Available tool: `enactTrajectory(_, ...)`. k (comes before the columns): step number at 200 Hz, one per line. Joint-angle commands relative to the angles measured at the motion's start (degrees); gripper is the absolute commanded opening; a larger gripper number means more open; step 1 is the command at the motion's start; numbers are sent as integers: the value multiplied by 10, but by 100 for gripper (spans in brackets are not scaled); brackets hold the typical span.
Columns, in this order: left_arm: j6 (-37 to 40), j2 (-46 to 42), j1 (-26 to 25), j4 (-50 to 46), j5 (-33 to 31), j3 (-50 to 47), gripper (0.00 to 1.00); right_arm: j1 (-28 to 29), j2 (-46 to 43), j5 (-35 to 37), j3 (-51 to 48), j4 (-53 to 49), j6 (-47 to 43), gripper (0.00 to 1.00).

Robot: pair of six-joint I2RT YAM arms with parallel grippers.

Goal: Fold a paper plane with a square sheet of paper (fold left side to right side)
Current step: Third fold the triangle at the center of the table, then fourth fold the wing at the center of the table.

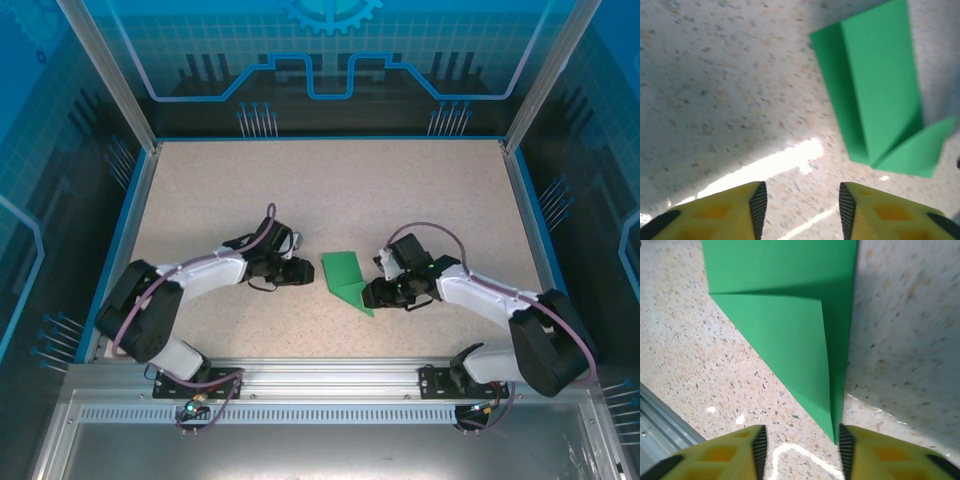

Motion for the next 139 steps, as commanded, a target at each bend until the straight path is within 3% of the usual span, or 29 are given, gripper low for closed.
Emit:
enactTrajectory(1, -85, -36, -1, 74, 48, -43, 52, -20, -31, 24, 16, -19, -37, 52)
enactTrajectory(29, -146, -26, -7, 149, 92, -68, 56, -23, -52, 18, 12, 4, -49, 54)
enactTrajectory(91, -179, 67, -43, 209, 110, -35, 57, 10, -121, 70, -9, 7, -78, 53)
enactTrajectory(139, -187, 103, -58, 225, 123, -15, 50, 33, -140, 79, -27, 12, -87, 52)
